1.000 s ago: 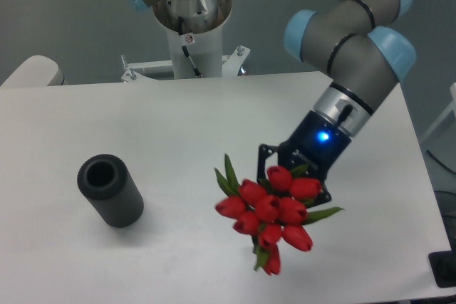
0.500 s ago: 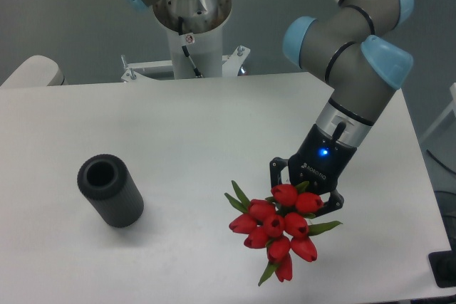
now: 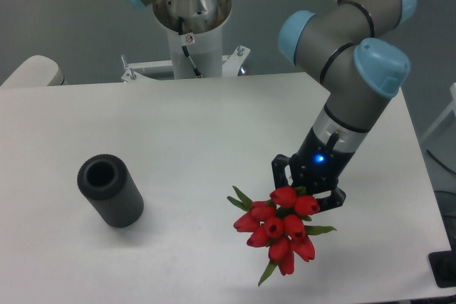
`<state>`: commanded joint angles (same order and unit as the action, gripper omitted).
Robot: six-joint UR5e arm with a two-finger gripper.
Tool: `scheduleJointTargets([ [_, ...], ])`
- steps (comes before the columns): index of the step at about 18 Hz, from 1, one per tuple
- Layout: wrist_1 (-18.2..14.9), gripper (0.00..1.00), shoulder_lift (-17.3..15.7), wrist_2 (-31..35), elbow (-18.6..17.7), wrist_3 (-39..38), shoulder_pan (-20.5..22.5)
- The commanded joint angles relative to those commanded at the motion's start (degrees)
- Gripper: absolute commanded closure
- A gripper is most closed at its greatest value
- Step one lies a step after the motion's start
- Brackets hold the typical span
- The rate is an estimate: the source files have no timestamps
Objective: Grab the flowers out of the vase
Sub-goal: 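Carry the tulip bunch away from the vase and hold it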
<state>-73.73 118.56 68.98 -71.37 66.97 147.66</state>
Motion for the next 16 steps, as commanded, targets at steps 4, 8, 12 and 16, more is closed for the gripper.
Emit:
scheduleJointTargets([
  [4,-4.49,1.0,2.19,7.48,4.39,0.35,-2.64],
  [8,-4.58,1.0,2.64,11.96,4.49,3.94,-4.04],
  [12,-4.67,1.0,3.52,18.81,4.4,5.8,-6.5],
  [16,-5.1,1.0,4.22,23.56,3.88,5.89,-8.26],
])
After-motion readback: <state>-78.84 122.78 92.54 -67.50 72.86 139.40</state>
